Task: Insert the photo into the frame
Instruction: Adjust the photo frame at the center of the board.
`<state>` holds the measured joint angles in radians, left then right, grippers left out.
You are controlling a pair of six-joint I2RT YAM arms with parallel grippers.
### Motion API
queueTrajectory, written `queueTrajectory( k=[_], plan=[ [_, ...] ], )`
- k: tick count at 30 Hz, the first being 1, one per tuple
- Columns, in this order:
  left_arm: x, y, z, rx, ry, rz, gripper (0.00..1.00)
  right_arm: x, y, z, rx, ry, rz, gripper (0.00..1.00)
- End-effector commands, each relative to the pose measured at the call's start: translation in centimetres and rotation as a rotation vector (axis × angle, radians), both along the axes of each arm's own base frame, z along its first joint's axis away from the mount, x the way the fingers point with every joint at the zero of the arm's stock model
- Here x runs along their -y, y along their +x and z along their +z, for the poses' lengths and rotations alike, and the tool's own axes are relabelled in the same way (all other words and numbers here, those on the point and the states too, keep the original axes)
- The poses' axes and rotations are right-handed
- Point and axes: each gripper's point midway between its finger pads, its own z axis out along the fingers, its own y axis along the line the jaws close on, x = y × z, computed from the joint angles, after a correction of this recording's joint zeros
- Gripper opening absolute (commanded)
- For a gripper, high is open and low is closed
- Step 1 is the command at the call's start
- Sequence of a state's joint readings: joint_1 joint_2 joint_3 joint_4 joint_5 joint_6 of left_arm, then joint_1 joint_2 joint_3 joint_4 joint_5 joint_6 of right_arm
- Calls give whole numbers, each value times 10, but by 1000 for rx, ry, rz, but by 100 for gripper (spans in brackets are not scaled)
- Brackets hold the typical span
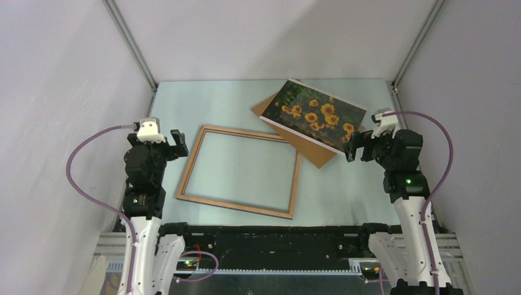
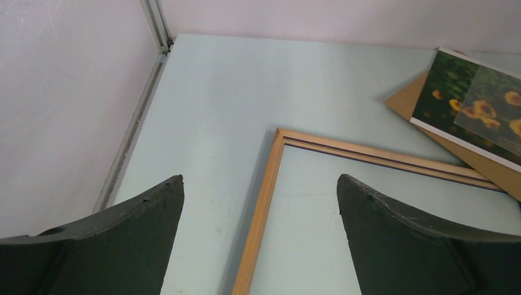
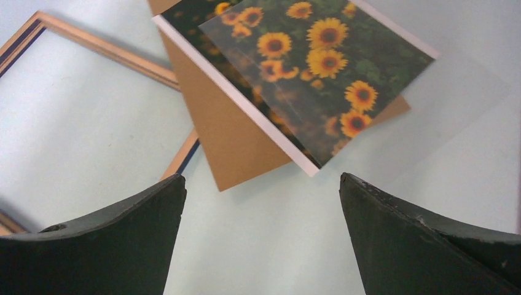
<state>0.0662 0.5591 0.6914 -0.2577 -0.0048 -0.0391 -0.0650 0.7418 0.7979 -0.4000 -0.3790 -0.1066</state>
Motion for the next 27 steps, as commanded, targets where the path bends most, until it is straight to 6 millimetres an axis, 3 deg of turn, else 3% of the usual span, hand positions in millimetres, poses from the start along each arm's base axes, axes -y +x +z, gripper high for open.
queueTrajectory(
  k=[1,4,6,7,8,9,10,11,22,27],
  plan=[
    [-10,4,7,-47,102,17,98,-27,7,9,5,-60,114,100],
    [-13,10,-19,-159,129,7,98,-40,14,-3,-26,-148,124,100],
    [-18,19,-45,-275,139,21,98,-57,14,-14,-50,-188,170,100],
    [-20,21,-48,-298,143,23,98,-68,11,-16,-54,-194,205,100],
    [-22,23,-66,-379,141,27,98,-73,12,-21,-66,-196,218,100],
    [-22,26,-65,-398,133,31,98,-81,10,-23,-70,-189,239,100],
    [-22,28,-84,-486,124,29,98,-87,10,-29,-79,-187,262,100],
    [-21,31,-83,-504,105,32,98,-90,10,-32,-82,-191,273,100],
    [-22,60,-165,-883,81,24,98,-111,3,-75,-184,-254,358,100],
    [-15,61,-202,-1027,68,-9,87,-116,1,-82,-202,-274,377,100]
  ],
)
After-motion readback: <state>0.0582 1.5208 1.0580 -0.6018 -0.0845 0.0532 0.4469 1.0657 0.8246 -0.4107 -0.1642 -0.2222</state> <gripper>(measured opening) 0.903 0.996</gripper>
